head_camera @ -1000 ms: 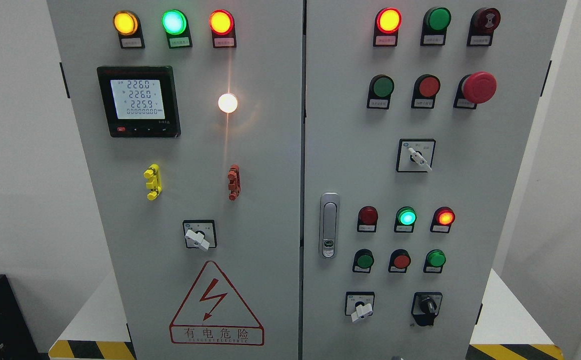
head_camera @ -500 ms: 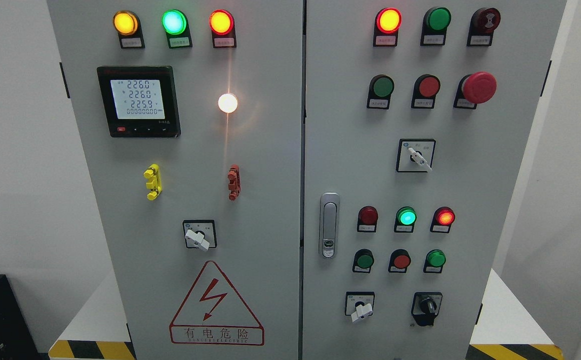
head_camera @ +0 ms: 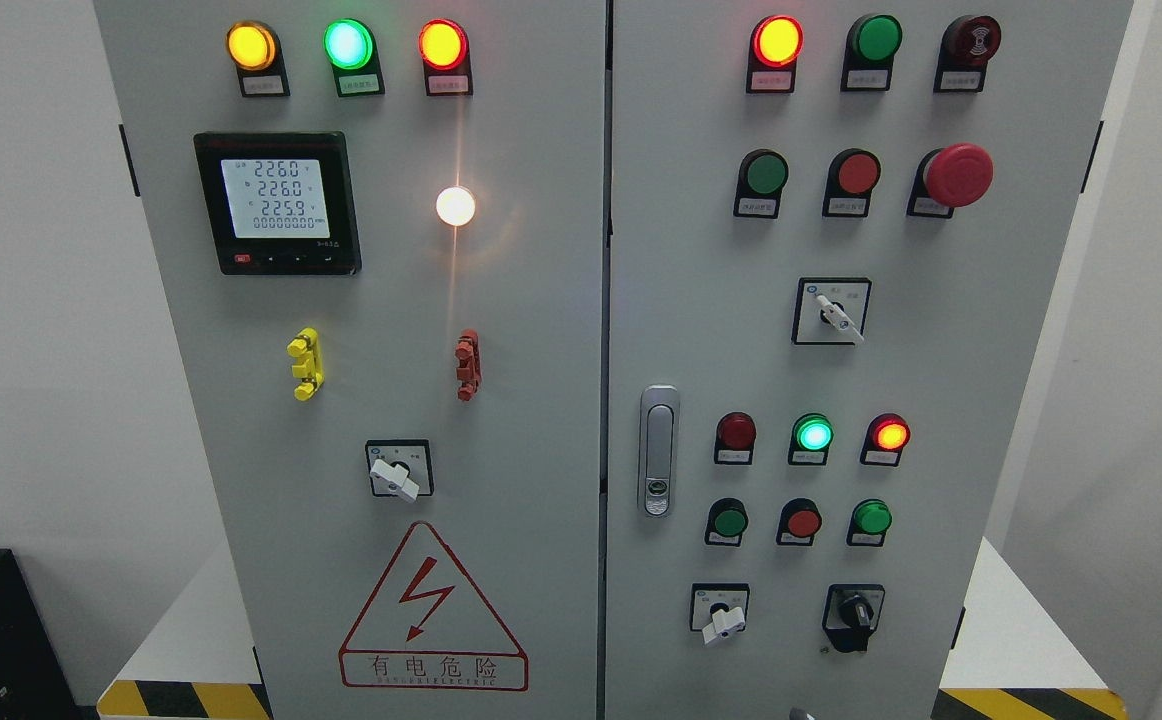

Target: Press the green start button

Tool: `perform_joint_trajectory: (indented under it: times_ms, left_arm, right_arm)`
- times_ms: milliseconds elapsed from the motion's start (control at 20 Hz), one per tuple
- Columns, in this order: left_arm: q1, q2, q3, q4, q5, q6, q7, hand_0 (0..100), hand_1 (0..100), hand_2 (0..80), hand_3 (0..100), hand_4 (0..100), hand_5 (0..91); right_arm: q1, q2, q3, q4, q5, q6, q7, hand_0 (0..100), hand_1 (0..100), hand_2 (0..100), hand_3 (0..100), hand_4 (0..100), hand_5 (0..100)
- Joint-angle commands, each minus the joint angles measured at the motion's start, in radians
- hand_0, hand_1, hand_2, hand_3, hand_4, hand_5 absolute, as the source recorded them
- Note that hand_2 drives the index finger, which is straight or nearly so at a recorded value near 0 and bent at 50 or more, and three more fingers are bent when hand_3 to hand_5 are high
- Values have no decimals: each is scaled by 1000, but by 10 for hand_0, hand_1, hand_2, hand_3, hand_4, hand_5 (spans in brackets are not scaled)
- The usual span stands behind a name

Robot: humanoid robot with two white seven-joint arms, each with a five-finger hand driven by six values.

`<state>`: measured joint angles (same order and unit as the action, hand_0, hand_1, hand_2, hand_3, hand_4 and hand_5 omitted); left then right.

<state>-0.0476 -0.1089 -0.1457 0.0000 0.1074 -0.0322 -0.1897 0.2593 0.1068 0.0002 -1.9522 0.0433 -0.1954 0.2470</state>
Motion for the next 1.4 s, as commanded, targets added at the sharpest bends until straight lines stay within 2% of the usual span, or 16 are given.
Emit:
perform_joint_trajectory:
  times_ms: [0, 100, 350, 550, 600, 700, 800, 950, 1150, 1350]
  left_arm:
    - [0, 0, 0, -28, 0, 0, 3, 120, 556, 0, 0, 0, 0]
    - [0, 0, 0, -28, 0, 0, 3, 120, 556, 0, 0, 0, 0]
    - [0, 0, 0, -28, 0, 0, 3, 120, 556, 0, 0, 0, 0]
    - [0, 0, 0, -28, 0, 0, 3, 120, 556, 0, 0, 0, 0]
    - [0, 0, 0, -28, 0, 0, 3, 120, 556, 0, 0, 0, 0]
    - [0, 0, 0, -28, 0, 0, 3, 120, 556, 0, 0, 0, 0]
    - [0, 0, 0, -28, 0, 0, 3, 120, 556, 0, 0, 0, 0]
    - [0, 0, 0, -28, 0, 0, 1, 120, 556, 0, 0, 0, 0]
    - [0, 0, 0, -28, 0, 0, 3, 120, 556, 0, 0, 0, 0]
    - [0, 0, 0, -28, 0, 0, 3, 120, 556, 0, 0, 0, 0]
  right_arm:
    - [12, 2, 30, -21, 202, -81, -58, 0, 391, 0, 406, 396, 364]
    - [11, 5, 34, -28, 303, -105, -101, 0, 397, 0, 493, 522, 537]
    - [11, 7, 31, -31, 585, -160, -244, 0, 396, 0, 637, 671, 771]
    - [-2, 7, 50, -37, 786, -162, -357, 0, 385, 0, 744, 790, 958]
    - [-6, 7, 52, -37, 828, -162, -371, 0, 381, 0, 756, 802, 973]
    - [-14, 8, 52, -33, 903, -160, -388, 95, 369, 0, 793, 836, 1000]
    - [-22, 8, 52, -30, 967, -160, -416, 119, 365, 0, 798, 838, 1000]
    - [-48, 8, 53, -28, 1035, -153, -426, 155, 351, 0, 794, 838, 1000]
    - [-83, 11, 54, -10, 1138, -121, -468, 193, 335, 0, 778, 819, 1000]
    - [-150, 13, 46, 36, 1216, -96, -488, 221, 324, 0, 762, 808, 1000]
